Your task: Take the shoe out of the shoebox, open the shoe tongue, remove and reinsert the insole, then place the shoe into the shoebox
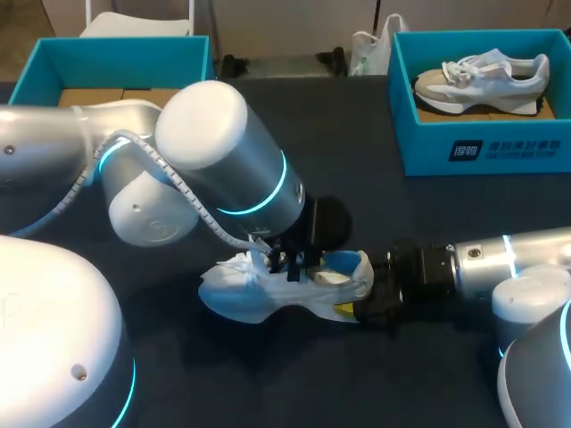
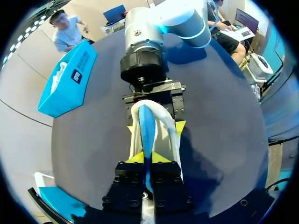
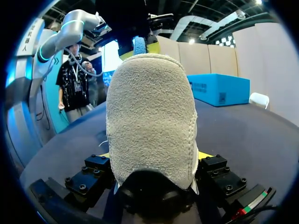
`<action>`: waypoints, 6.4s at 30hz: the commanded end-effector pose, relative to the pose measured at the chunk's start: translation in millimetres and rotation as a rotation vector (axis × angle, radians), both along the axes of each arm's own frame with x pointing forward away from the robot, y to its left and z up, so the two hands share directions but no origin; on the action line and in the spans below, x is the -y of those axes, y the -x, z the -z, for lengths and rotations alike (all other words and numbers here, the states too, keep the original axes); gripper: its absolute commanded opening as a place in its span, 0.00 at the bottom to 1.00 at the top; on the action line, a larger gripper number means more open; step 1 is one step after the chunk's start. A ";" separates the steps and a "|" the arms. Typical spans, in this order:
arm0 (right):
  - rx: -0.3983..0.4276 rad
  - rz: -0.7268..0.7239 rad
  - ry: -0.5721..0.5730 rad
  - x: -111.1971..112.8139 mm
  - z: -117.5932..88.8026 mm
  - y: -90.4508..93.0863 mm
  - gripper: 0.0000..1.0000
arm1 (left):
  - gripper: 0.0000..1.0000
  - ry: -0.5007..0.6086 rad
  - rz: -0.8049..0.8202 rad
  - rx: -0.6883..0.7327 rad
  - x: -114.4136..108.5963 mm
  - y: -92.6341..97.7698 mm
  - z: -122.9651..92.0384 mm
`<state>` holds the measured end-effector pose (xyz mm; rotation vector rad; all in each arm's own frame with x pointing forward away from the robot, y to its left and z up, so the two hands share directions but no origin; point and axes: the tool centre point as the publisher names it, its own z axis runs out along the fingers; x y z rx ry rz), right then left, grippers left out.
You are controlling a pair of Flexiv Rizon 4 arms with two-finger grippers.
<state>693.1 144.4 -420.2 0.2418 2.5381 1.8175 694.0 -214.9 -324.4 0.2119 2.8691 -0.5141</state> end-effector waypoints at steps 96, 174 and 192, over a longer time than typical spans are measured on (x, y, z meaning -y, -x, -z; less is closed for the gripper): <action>-0.001 0.001 0.005 -1.7 -1.2 0.7 0.00 | 0.48 0.216 -0.434 0.250 17.8 -2.4 21.9; -0.001 0.001 0.005 -1.7 -1.2 0.7 0.00 | 0.00 0.697 -0.201 -0.439 93.2 13.7 -196.4; -0.001 0.001 0.005 -1.7 -1.2 0.7 0.00 | 0.00 1.112 -0.164 -0.502 -8.2 14.7 -336.7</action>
